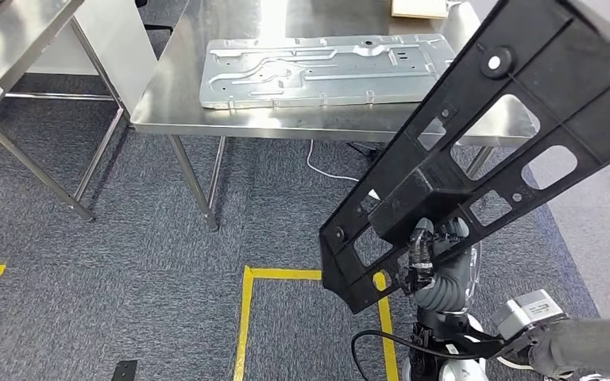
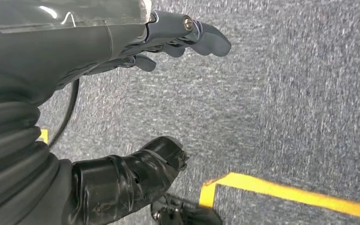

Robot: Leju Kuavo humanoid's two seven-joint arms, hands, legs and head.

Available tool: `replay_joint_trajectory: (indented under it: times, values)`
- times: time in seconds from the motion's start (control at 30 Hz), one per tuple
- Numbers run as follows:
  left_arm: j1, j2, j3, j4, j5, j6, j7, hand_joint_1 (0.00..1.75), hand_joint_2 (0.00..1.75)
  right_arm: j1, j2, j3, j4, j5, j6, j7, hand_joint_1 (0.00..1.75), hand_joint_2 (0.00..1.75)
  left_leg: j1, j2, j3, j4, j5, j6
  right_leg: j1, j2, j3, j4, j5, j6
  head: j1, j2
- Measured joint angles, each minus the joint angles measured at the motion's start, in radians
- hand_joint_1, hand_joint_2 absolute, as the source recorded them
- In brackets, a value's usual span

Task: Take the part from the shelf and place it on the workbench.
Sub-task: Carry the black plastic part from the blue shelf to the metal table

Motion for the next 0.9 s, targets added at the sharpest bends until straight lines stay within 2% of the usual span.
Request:
replay_joint_trajectory:
  times: [0.07, 0.1, 0.13, 0.17, 0.27, 0.3, 0.33, 0.43, 0.47, 0.5, 0.57, 0.6, 0.63, 0.67, 0.7, 0.77, 0.8, 0.83, 0.9]
  values:
    - [0.001, -0.001, 0.000, 0.000, 0.000, 0.000, 0.001, 0.00, 1.75, 0.003, -0.002, -0.003, -0.006, 0.001, -0.001, 0.000, 1.75, 1.75, 0.001, -0.001, 0.023, 0.001, -0.019, -0.008, -0.001, -0.001, 0.029, -0.113, 0.090, -0.004, 0.000, 0.000]
    - [0.001, -0.002, 0.000, 0.000, -0.001, 0.000, 0.001, 0.00, 1.75, 0.003, -0.003, -0.004, -0.009, 0.001, -0.001, 0.001, 1.75, 1.75, 0.001, -0.002, 0.032, 0.003, -0.027, -0.014, 0.002, -0.003, 0.042, -0.168, 0.111, -0.007, 0.001, 0.000]
    - [0.000, -0.002, 0.000, 0.000, -0.001, 0.000, 0.001, 0.00, 1.75, 0.004, -0.004, -0.005, -0.012, 0.002, -0.001, 0.001, 1.75, 1.75, 0.000, -0.002, 0.038, 0.004, -0.036, -0.021, 0.004, -0.004, 0.052, -0.202, 0.123, -0.011, 0.002, 0.000]
    - [0.000, -0.003, 0.000, 0.000, -0.001, 0.000, 0.001, 0.00, 1.75, 0.006, -0.005, -0.005, -0.015, 0.002, -0.001, 0.001, 1.75, 1.75, -0.001, -0.001, 0.043, 0.007, -0.042, -0.028, 0.007, -0.005, 0.055, -0.213, 0.119, -0.017, 0.002, 0.000]
    - [-0.003, -0.003, 0.000, 0.000, -0.001, 0.001, -0.001, 0.00, 1.75, 0.011, -0.006, -0.008, -0.023, 0.003, -0.002, 0.002, 1.75, 1.75, -0.002, 0.001, 0.049, 0.024, -0.051, -0.045, 0.005, -0.003, 0.071, -0.221, 0.115, -0.037, 0.002, 0.000]
    - [-0.005, -0.003, 0.000, 0.000, -0.001, 0.001, -0.003, 0.00, 1.75, 0.011, -0.007, -0.009, -0.027, 0.003, -0.002, 0.002, 1.75, 1.75, -0.001, 0.001, 0.037, 0.049, -0.055, -0.049, 0.004, -0.003, 0.080, -0.226, 0.112, -0.043, 0.001, 0.000]
    - [-0.007, -0.004, 0.000, 0.000, -0.001, 0.001, -0.004, 0.00, 1.75, 0.011, -0.007, -0.010, -0.030, 0.003, -0.003, 0.002, 1.75, 1.75, 0.000, 0.002, 0.012, 0.092, -0.066, -0.054, 0.002, -0.003, 0.088, -0.230, 0.108, -0.048, 0.000, 0.000]
    - [-0.006, -0.004, 0.000, 0.000, -0.001, 0.001, -0.006, 0.00, 1.75, 0.015, -0.008, -0.014, -0.035, 0.003, -0.004, 0.002, 1.75, 1.75, 0.000, 0.002, -0.104, 0.252, -0.117, -0.060, 0.004, -0.002, 0.107, -0.232, 0.090, -0.057, -0.001, 0.000]
    - [-0.004, -0.005, 0.000, 0.000, -0.001, 0.001, -0.006, 0.00, 1.75, 0.017, -0.009, -0.014, -0.035, 0.003, -0.004, 0.002, 1.75, 1.75, 0.000, 0.002, -0.130, 0.270, -0.116, -0.060, 0.005, -0.001, 0.117, -0.232, 0.082, -0.057, -0.001, 0.000]
    - [-0.002, -0.005, 0.000, 0.000, -0.001, 0.001, -0.006, 0.00, 1.75, 0.019, -0.009, -0.014, -0.035, 0.003, -0.004, 0.002, 1.75, 1.75, 0.000, 0.002, -0.140, 0.255, -0.095, -0.057, 0.007, 0.001, 0.128, -0.232, 0.073, -0.058, -0.001, 0.000]
    - [0.000, -0.005, 0.000, 0.000, 0.000, 0.000, -0.006, 0.00, 1.75, 0.020, -0.010, -0.016, -0.037, 0.006, -0.005, 0.002, 1.75, 1.75, -0.005, 0.002, -0.125, 0.148, -0.001, -0.045, 0.011, 0.003, 0.154, -0.233, 0.053, -0.056, -0.001, 0.000]
    - [0.001, -0.004, 0.000, 0.000, 0.000, 0.000, -0.006, 0.00, 1.75, 0.021, -0.010, -0.017, -0.038, 0.007, -0.006, 0.002, 1.75, 1.75, -0.010, 0.003, -0.115, 0.098, 0.033, -0.036, 0.012, 0.003, 0.166, -0.234, 0.044, -0.053, 0.001, 0.000]
    - [0.001, -0.003, 0.000, 0.000, 0.000, -0.001, -0.006, 0.00, 1.75, 0.021, -0.010, -0.018, -0.039, 0.010, -0.008, 0.002, 1.75, 1.75, -0.016, 0.003, -0.107, 0.060, 0.046, -0.028, 0.013, 0.004, 0.172, -0.235, 0.036, -0.049, 0.002, 0.000]
    - [0.001, -0.002, 0.000, 0.001, 0.000, -0.001, -0.006, 0.00, 1.75, 0.021, -0.010, -0.019, -0.039, 0.014, -0.012, 0.003, 1.75, 1.75, -0.021, 0.002, -0.102, 0.041, 0.053, -0.021, 0.012, 0.004, 0.177, -0.236, 0.031, -0.044, 0.003, 0.000]
    - [0.000, -0.002, 0.000, 0.001, 0.000, -0.002, -0.005, 0.00, 1.75, 0.022, -0.010, -0.019, -0.039, 0.020, -0.015, 0.004, 1.75, 1.75, -0.024, 0.002, -0.099, 0.037, 0.043, -0.016, 0.012, 0.004, 0.184, -0.235, 0.029, -0.038, 0.005, 0.000]
    - [0.000, -0.002, 0.000, 0.001, 0.000, -0.003, -0.003, 0.00, 1.75, 0.023, -0.011, -0.020, -0.042, 0.030, -0.020, 0.006, 1.75, 1.75, -0.021, 0.000, -0.075, 0.019, 0.050, -0.006, 0.014, 0.004, 0.195, -0.228, 0.023, -0.028, 0.005, 0.000]
    - [0.001, -0.002, 0.000, 0.001, 0.000, -0.003, -0.002, 0.00, 1.75, 0.023, -0.011, -0.020, -0.044, 0.033, -0.021, 0.006, 1.75, 1.75, -0.018, 0.001, -0.061, 0.011, 0.047, -0.002, 0.014, 0.003, 0.191, -0.209, 0.019, -0.025, 0.006, 0.000]
    - [0.000, -0.003, 0.000, 0.001, 0.000, -0.004, -0.001, 0.00, 1.75, 0.021, -0.012, -0.021, -0.046, 0.035, -0.022, 0.006, 1.75, 1.75, -0.015, 0.001, -0.048, 0.005, 0.046, 0.002, 0.013, 0.003, 0.173, -0.175, 0.009, -0.021, 0.006, 0.000]
    - [-0.003, -0.003, 0.000, 0.001, 0.000, -0.005, -0.001, 0.00, 1.75, 0.024, -0.012, -0.021, -0.047, 0.036, -0.024, 0.008, 1.75, 1.75, -0.013, 0.001, -0.032, 0.000, 0.036, 0.008, 0.009, 0.002, 0.099, -0.066, -0.026, -0.013, 0.007, 0.000]
